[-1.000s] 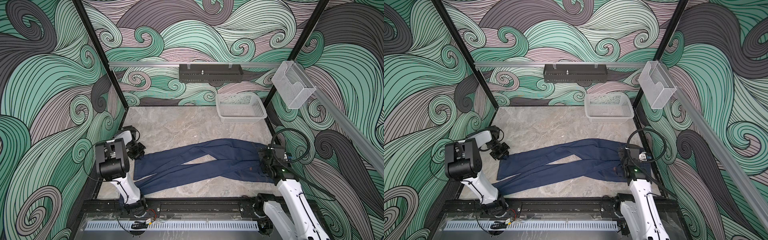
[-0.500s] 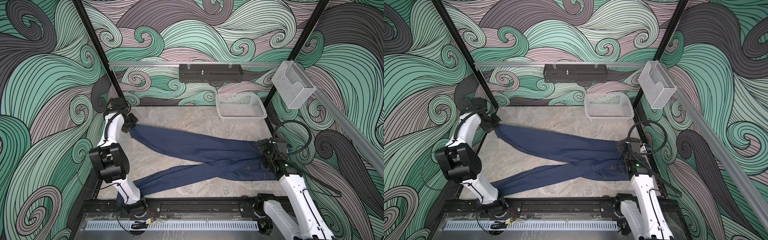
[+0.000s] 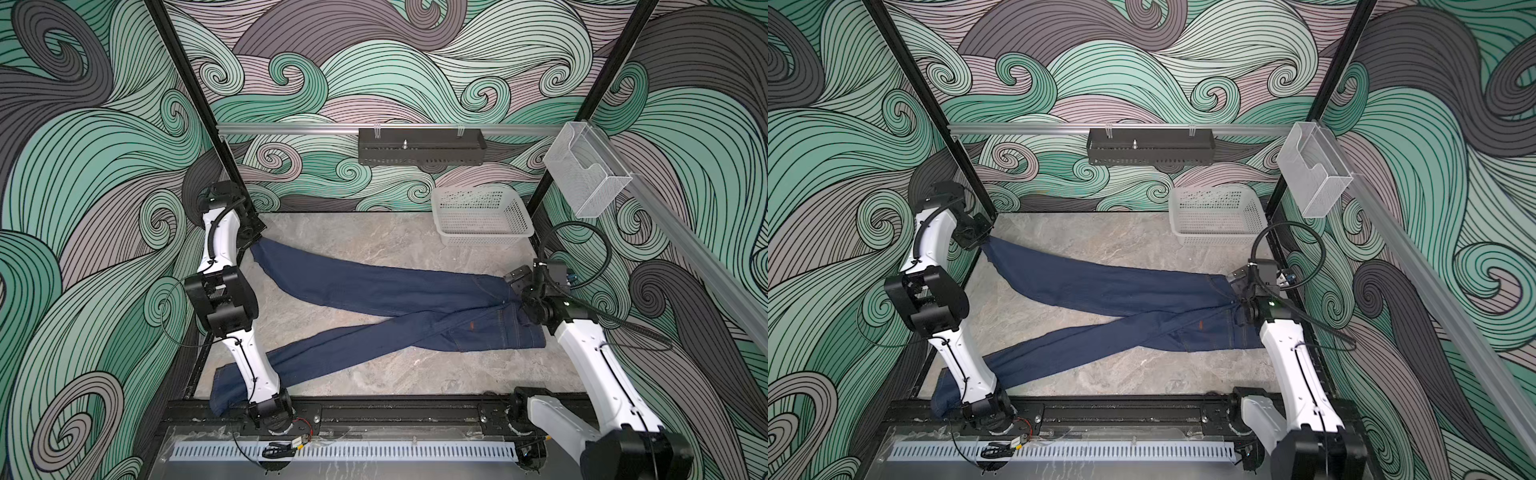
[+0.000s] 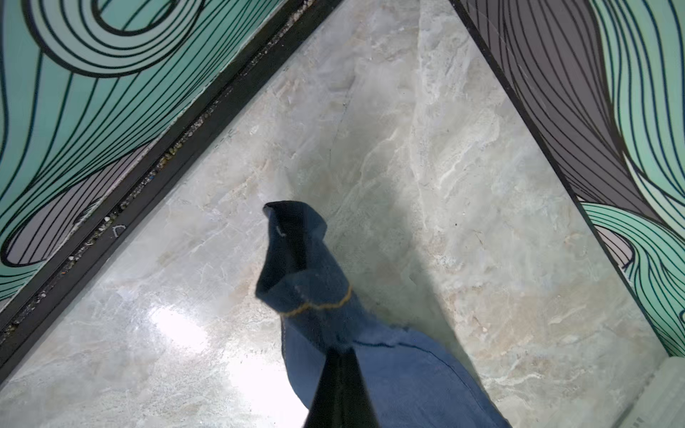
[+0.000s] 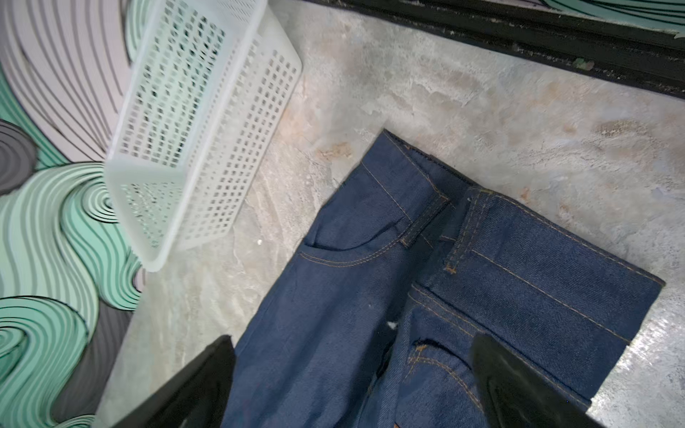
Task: Fold and stack the trousers
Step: Flatten out the trousers at the center of the table.
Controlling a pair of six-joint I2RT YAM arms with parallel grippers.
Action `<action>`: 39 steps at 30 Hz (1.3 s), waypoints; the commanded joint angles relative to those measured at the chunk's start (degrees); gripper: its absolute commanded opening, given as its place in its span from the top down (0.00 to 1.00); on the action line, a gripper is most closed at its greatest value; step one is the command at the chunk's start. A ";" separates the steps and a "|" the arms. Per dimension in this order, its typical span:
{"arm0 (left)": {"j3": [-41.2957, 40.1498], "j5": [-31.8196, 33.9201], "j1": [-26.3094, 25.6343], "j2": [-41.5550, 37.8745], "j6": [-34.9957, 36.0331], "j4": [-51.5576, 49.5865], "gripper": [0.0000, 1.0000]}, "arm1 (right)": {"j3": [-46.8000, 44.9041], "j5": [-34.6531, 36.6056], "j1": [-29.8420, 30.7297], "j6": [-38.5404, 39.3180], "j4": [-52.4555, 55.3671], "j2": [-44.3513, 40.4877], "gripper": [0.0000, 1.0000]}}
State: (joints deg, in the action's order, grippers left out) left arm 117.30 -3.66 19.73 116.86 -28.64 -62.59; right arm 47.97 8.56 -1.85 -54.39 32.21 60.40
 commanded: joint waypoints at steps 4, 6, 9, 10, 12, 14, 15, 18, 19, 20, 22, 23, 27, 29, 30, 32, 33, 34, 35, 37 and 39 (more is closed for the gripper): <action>3.53 -2.65 3.93 1.92 0.58 -1.40 1.00 | 3.49 2.27 -1.80 -0.22 3.01 4.02 0.01; 5.60 -2.76 4.04 3.72 0.37 -1.61 1.00 | 4.81 2.69 -3.04 -0.55 4.60 5.93 0.01; 10.17 -3.47 4.03 7.09 -0.41 -2.69 1.00 | 7.70 0.23 -4.95 -0.13 7.18 10.62 0.01; 11.55 -3.91 4.06 8.18 -0.78 -2.97 1.00 | 8.61 -0.95 -5.32 0.33 7.74 12.53 0.01; 13.58 -4.47 3.86 9.78 -0.97 -3.19 1.00 | 9.71 -2.86 -5.43 0.62 8.05 15.93 0.01; 14.51 -4.60 3.74 10.91 -1.19 -3.11 1.00 | 10.12 -4.35 -5.36 0.44 7.81 18.78 0.01; 14.72 -4.67 3.74 11.14 -1.39 -2.94 1.00 | 10.35 -5.47 -5.36 0.53 7.04 20.09 0.01; 14.79 -4.56 3.71 11.46 -1.33 -1.96 1.00 | 11.55 -9.26 -5.38 0.97 5.30 24.04 0.01; 14.80 -4.44 3.72 11.54 -1.24 -1.82 1.00 | 12.44 -10.42 -5.36 1.47 5.36 25.54 0.02; 15.07 -4.26 3.71 11.55 -1.24 -1.76 1.00 | 13.21 -11.33 -5.36 1.69 5.68 26.69 0.02; 15.41 -3.83 3.69 11.72 -1.16 -1.86 1.00 | 14.30 -12.98 -5.36 1.88 6.30 28.92 0.04; 15.50 -3.60 3.69 11.81 -1.15 -1.95 1.00 | 14.42 -13.53 -5.24 1.92 6.53 29.65 0.06; 15.83 -2.98 3.70 11.91 -0.90 -2.29 1.00 | 13.89 -14.07 -5.25 2.79 7.23 30.97 0.19; 15.87 -2.85 3.72 11.80 -0.89 -2.40 1.00 | 13.60 -14.18 -5.36 3.60 7.90 30.64 0.30; 16.02 -2.89 3.72 11.61 -0.89 -2.41 1.00 | 13.43 -14.33 -5.35 4.05 8.20 30.28 0.38; 16.38 -2.76 3.69 11.38 -0.80 -2.54 1.00 | 12.80 -14.78 -5.41 4.62 8.58 29.25 0.54; 16.54 -2.62 3.75 11.24 -0.80 -2.64 1.00 | 12.52 -14.91 -5.36 4.77 8.93 28.52 0.63; 16.54 -2.42 3.76 10.92 -0.75 -2.63 1.00 | 12.16 -15.24 -5.36 4.90 9.30 27.80 0.72; 16.56 -2.40 3.76 10.85 -0.71 -2.69 1.00 | 11.88 -15.73 -5.38 4.99 9.60 26.98 0.78; 16.39 -2.32 3.88 10.39 -0.72 -2.69 1.00 | 11.08 -16.70 -5.36 5.16 10.91 24.52 0.89; 16.30 -2.36 4.04 10.09 -0.87 -2.71 1.00 | 9.52 -16.90 -5.37 5.41 12.45 20.46 0.97</action>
State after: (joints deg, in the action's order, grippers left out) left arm 131.52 -7.05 23.66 128.29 -29.15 -63.51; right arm 59.02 -6.94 -7.25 -49.76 40.80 85.60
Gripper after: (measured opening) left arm 0.047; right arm 0.054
